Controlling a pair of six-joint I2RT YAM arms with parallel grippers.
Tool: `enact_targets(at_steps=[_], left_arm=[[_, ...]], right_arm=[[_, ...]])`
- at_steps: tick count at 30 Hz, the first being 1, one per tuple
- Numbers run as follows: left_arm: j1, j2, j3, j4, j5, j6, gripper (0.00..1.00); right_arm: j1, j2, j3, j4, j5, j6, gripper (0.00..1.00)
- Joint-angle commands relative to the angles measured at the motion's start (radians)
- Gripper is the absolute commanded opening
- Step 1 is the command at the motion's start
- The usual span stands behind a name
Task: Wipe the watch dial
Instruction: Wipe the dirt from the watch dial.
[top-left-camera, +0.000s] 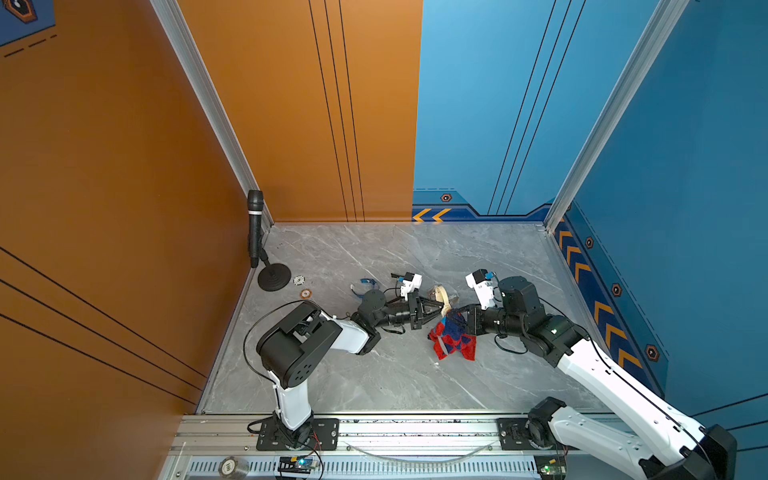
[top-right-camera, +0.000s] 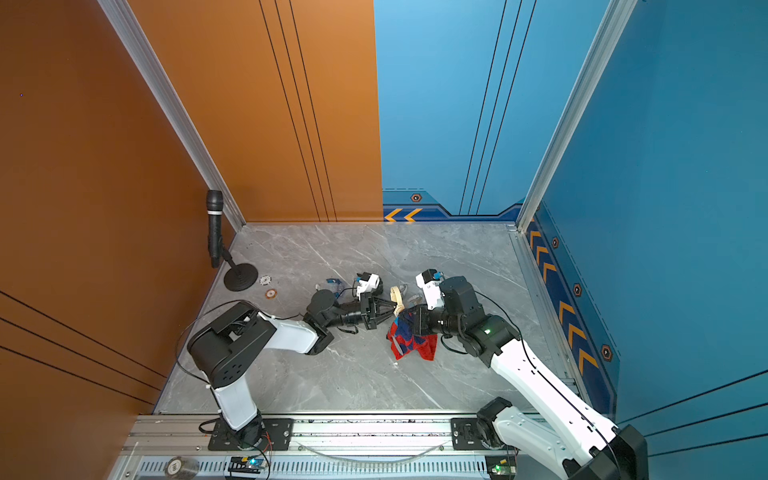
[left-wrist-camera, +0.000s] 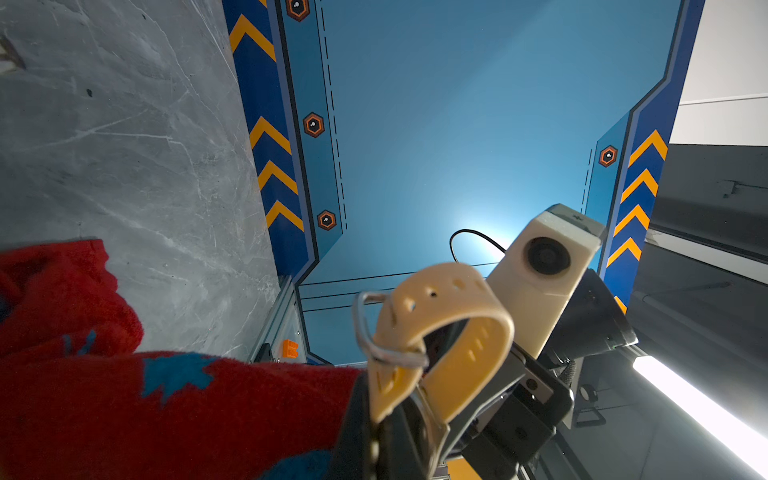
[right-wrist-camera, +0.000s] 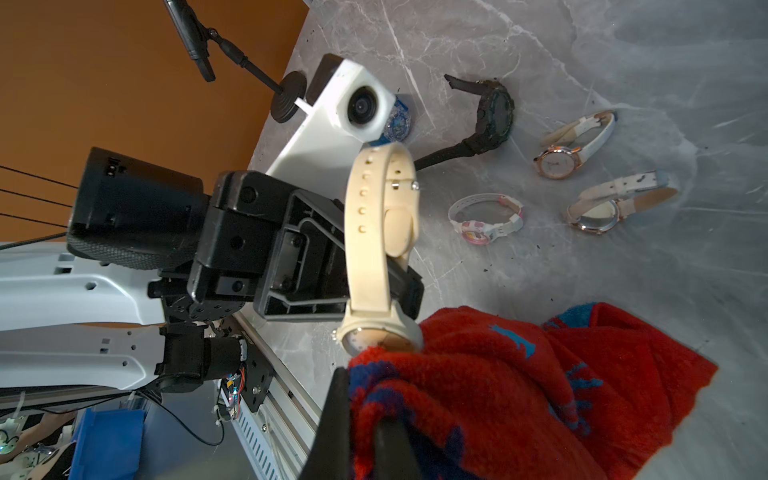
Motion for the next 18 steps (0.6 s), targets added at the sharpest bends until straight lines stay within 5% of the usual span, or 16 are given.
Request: enact_targets(at_steps=[1,18], left_arm=[[0.004,-0.015,-0.004,0.034,0.026,0.022,0.0],[0.016,-0.024,-0.028,0.034,0.022,0.029,0.0]], right_arm=[[-0.01,0.012,0.01,-0.002,0.045,0.007,0.0],[-0.091,-0.104,0.021,-0.101,-0.01,0.017,0.0]])
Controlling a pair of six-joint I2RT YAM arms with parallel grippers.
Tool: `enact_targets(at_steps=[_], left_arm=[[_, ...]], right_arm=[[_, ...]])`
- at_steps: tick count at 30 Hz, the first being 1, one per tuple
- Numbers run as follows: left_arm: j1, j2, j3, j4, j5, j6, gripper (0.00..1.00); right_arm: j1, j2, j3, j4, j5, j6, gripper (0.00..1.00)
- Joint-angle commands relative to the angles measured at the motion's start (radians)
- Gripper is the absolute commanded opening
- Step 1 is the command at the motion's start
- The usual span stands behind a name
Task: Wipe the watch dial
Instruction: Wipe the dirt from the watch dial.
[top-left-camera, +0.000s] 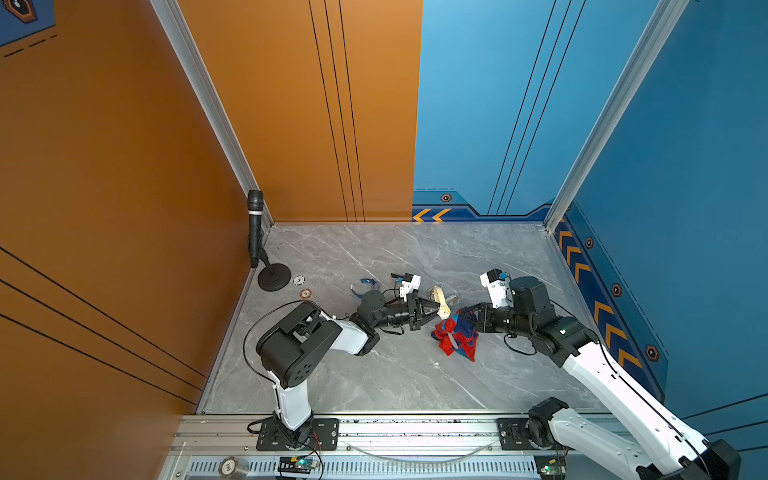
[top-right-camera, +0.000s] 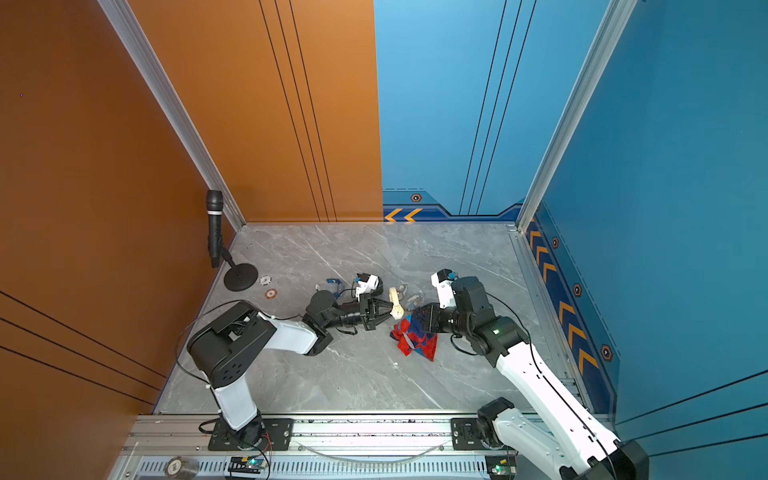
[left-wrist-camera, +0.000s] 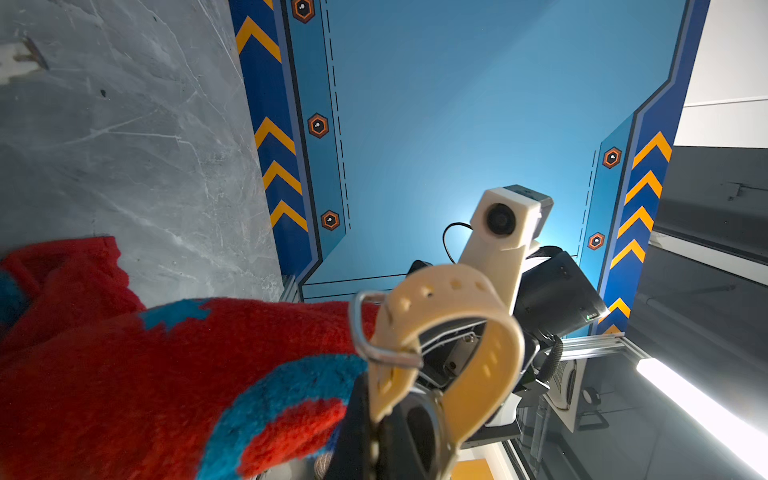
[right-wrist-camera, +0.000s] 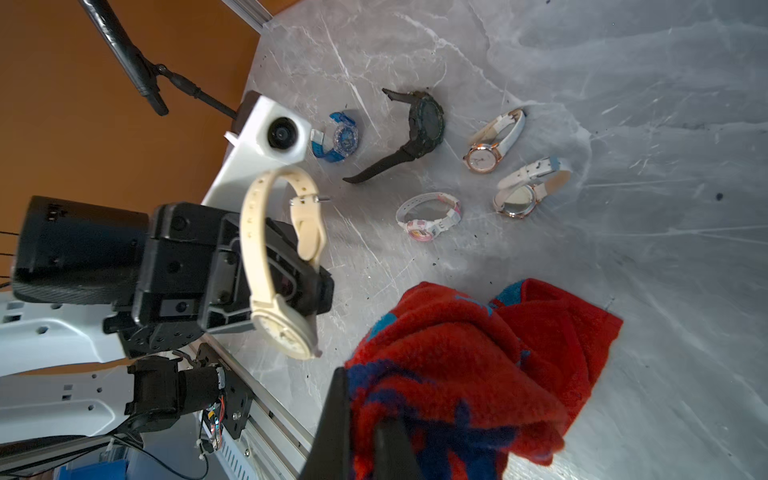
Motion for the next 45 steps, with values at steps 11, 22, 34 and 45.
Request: enact_targets(at_steps=[11,22,34,45], left_arm=[[-0.001,0.007,-0.002,0.032,0.015,0.035,0.0],[-0.003,0.008,0.011,0.033,0.027,0.036,0.0],[0.006,0.003,0.007,0.032,0.021,0.034,0.0],[-0.001,0.008,0.002,0.033,0.015,0.037,0.0]], right_arm=[[0.149,0.012,0.033,0.092,0.019,0.075,0.0],[0.078,0.078,-0.074,0.142,-0.001,0.056,0.0],[-0.007,-0.04,-0.078,0.036,-0.032,0.04,0.0],[0.076,-0.023,0.021,0.087,-0.033,0.07,0.0]])
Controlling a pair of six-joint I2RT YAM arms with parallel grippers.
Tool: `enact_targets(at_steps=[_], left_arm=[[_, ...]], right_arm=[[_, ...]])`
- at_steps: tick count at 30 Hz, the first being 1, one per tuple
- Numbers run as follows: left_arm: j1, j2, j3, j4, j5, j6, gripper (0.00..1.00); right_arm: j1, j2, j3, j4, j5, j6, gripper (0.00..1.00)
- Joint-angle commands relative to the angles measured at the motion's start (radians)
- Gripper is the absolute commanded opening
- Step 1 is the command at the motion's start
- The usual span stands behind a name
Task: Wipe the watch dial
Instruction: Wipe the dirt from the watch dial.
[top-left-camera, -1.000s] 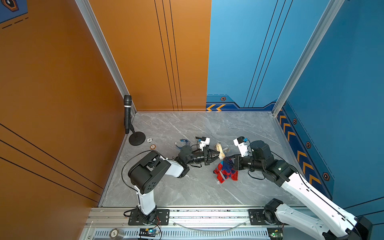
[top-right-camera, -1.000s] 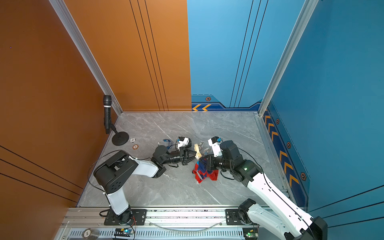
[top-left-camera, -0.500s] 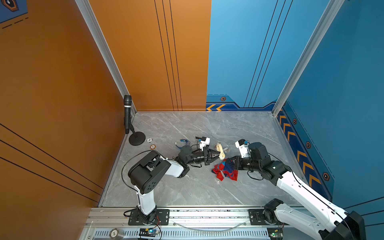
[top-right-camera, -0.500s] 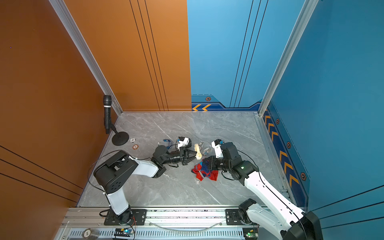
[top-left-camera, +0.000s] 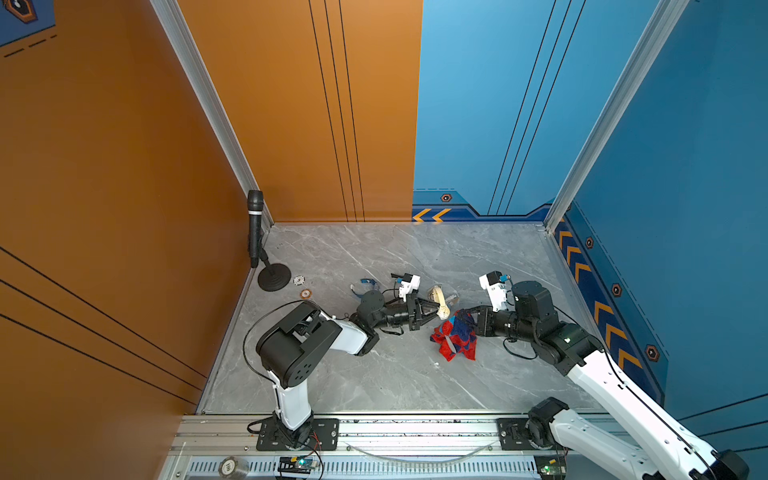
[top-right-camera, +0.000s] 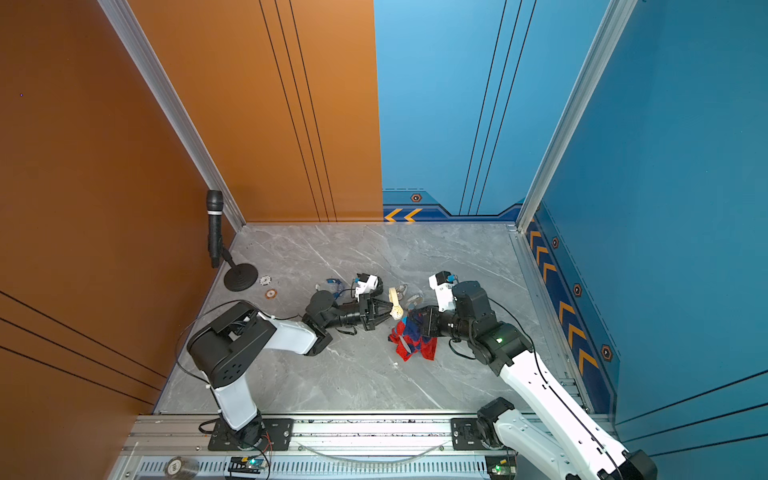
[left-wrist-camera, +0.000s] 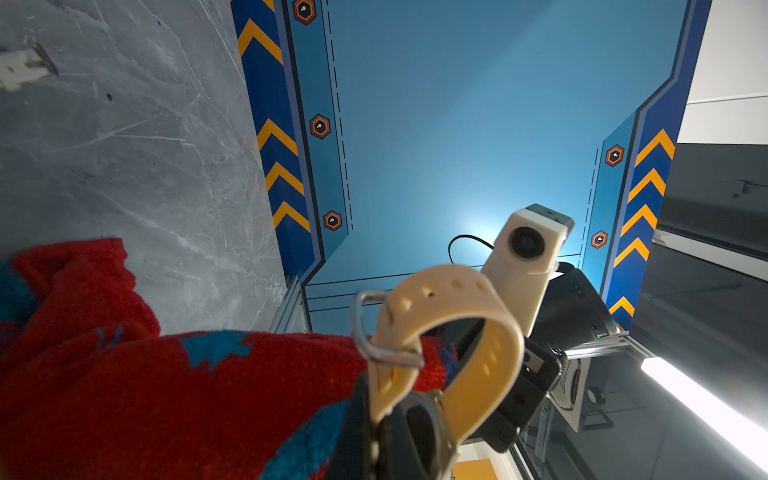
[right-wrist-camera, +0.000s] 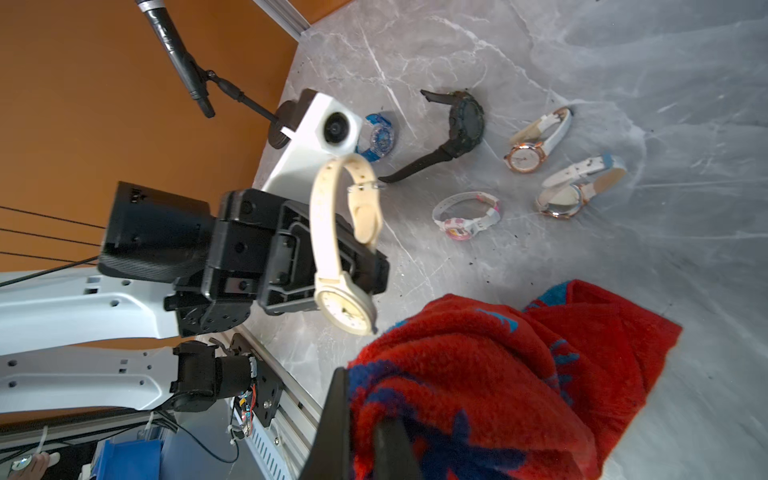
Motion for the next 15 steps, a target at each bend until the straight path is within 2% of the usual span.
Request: enact_targets(at_steps=[1,8,15], left_arm=[[-0.002,0.009,0.004,0.032,0.012,0.021,0.0],[-0.005,0.007,0.006,0.032,0.009,0.017,0.0],[-0.001,0.003,0.004,0.033,0.006,0.015,0.0]], right_arm=[[0.02,0.022,0.025,0.044,-0.004,0.013,0.0],[0.012,0.08,-0.027,0.073,0.012,-0.003,0.0],[-0.032,0.059,-0.081,0.035,0.007,-0.027,0.0]])
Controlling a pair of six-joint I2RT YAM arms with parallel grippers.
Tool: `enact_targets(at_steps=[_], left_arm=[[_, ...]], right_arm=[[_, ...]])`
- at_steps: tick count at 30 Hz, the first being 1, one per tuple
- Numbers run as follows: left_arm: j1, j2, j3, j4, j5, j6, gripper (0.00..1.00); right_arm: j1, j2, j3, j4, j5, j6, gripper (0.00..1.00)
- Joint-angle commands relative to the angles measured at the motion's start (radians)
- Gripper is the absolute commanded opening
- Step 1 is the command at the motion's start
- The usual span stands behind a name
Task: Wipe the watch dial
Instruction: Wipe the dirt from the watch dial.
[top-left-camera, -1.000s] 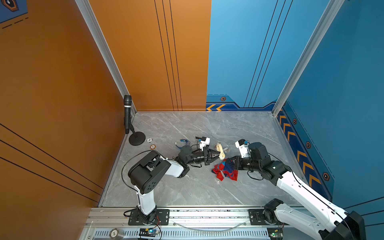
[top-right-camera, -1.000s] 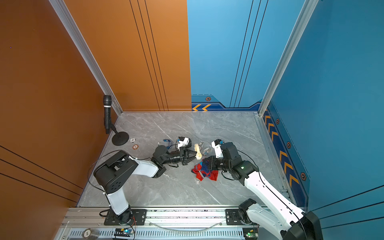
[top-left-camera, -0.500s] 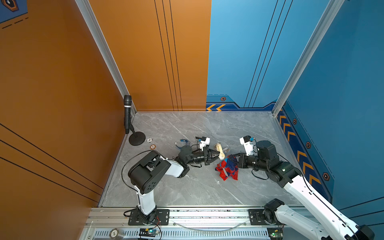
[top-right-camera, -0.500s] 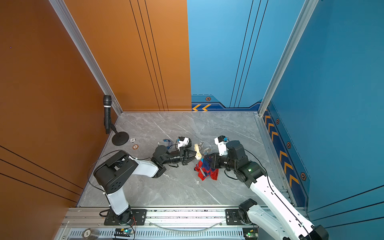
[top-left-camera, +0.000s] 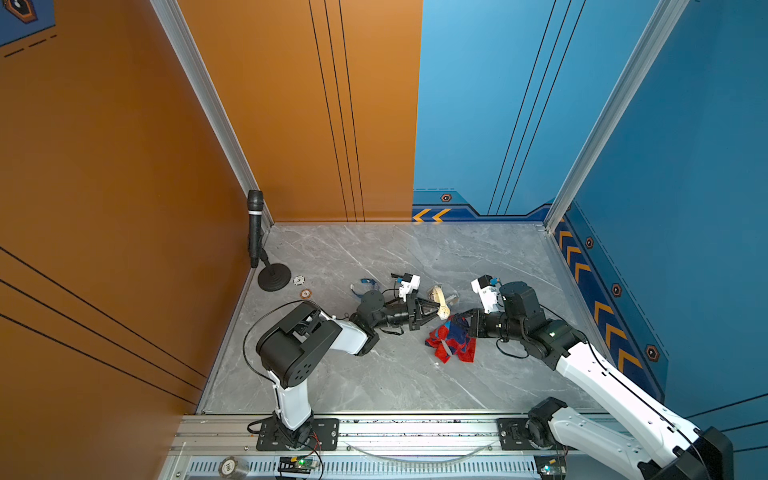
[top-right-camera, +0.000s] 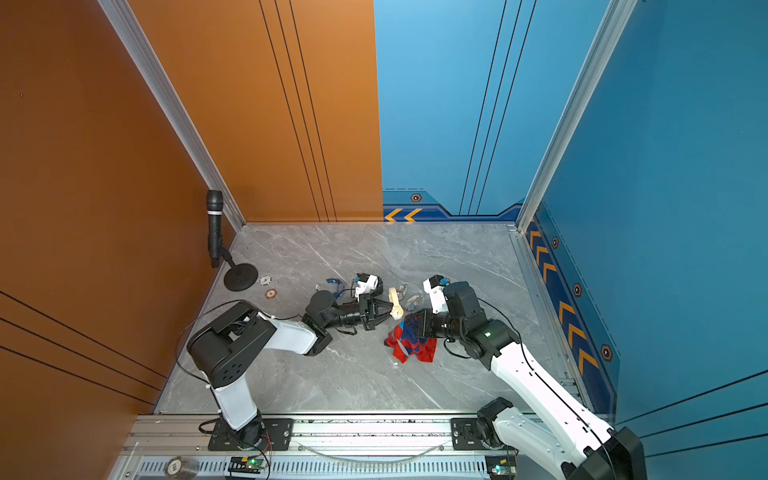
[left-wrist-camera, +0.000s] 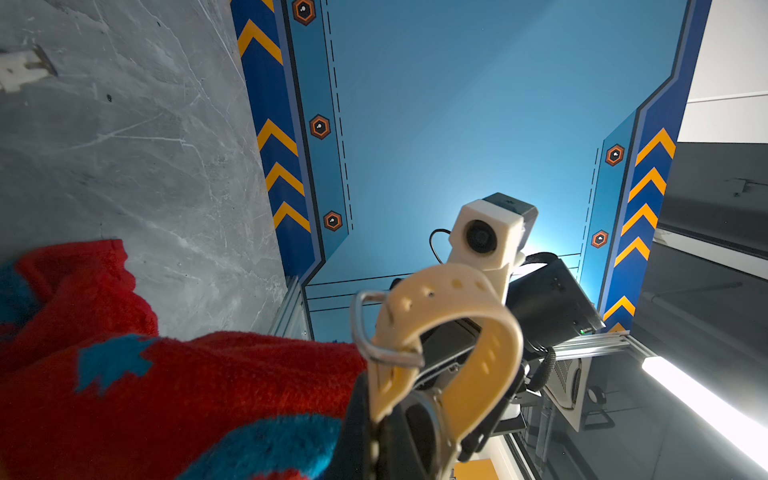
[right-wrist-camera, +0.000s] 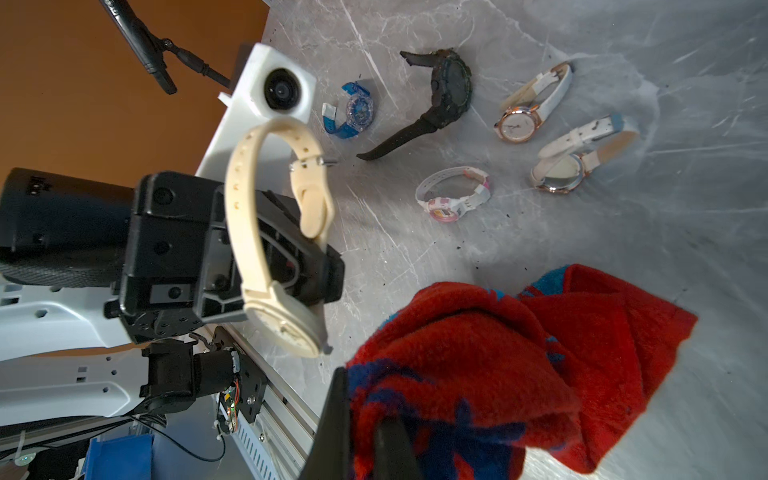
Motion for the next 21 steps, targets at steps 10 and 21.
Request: enact_targets(at_steps=[10,21], left_arm=[[0.002,0.001,-0.002,0.033,0.006,0.014,0.0],[0.002,-0.006,-0.01,0.032,0.008,0.018,0.0]], right_arm=[[-0.08,-0.1,0.021,-0.075,-0.039,-0.039,0.0],[-0.044,-0.09,0.07,-0.031,-0.034,-0.008,0.0]])
